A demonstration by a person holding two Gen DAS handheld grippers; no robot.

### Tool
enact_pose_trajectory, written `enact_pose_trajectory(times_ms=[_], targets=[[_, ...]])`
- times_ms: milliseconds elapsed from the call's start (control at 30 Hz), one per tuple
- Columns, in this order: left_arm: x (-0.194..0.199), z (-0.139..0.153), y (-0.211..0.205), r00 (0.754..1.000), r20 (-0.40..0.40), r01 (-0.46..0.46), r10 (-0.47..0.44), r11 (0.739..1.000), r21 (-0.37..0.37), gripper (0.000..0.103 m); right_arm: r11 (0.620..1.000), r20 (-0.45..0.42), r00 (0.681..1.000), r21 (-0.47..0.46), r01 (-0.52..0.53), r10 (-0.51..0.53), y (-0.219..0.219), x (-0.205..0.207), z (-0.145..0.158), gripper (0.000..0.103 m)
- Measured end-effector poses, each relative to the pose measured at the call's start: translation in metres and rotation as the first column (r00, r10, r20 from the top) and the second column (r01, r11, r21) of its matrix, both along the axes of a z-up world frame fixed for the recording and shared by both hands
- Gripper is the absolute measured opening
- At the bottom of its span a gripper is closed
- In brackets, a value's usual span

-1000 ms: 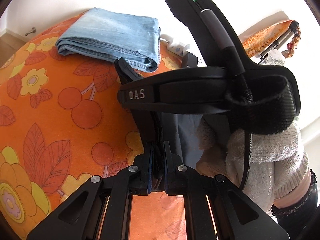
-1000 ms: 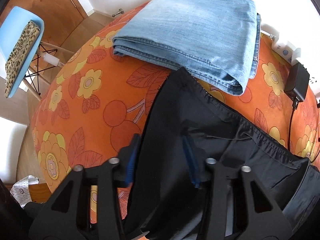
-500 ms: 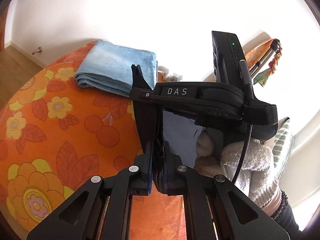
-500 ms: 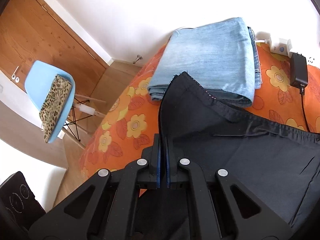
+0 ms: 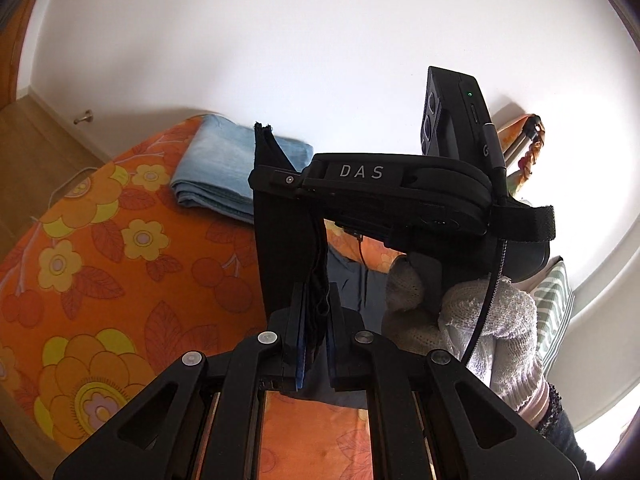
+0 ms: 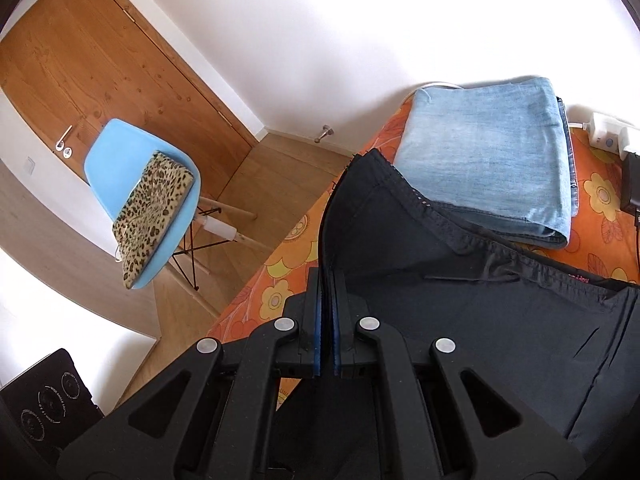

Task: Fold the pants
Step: 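Lift the black pants up with the right gripper, letting them unfold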

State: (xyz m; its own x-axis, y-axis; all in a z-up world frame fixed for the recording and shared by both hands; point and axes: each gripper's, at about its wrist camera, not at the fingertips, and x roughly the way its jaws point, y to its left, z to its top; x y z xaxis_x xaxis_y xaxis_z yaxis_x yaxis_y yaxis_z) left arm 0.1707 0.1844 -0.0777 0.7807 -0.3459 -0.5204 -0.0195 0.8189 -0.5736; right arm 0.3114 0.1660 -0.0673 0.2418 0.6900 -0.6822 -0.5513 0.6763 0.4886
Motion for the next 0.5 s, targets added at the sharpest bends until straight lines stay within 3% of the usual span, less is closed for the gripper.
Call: enact_pose_trajectory(times_ms=[167, 233, 300, 500], targets=[[0.012, 0.003, -0.028, 0.997, -0.001, 0.084, -0.084, 0.997, 0.003, 0.007, 0.999, 0.032, 0.999, 0.004, 0.032, -0.032, -0.032, 0.003, 0.018, 0.004], [0.016, 0.004, -0.04, 0.993, -0.013, 0.115, -0.115, 0.993, 0.011, 0.024, 0.998, 0.047, 0.997, 0.0, 0.061, -0.061, -0.051, 0.007, 0.025, 0.004], [0.015, 0.008, -0.052, 0.991, 0.002, 0.131, -0.131, 0.991, 0.037, 0.033, 0.996, 0.057, 0.994, 0.003, 0.092, -0.092, -0.075, 0.013, 0.032, 0.003], [0.015, 0.019, -0.072, 0.987, 0.06, 0.143, -0.149, 0.985, 0.094, 0.034, 0.979, 0.065, 0.977, 0.027, 0.202, -0.203, -0.168, 0.024, 0.049, 0.004]])
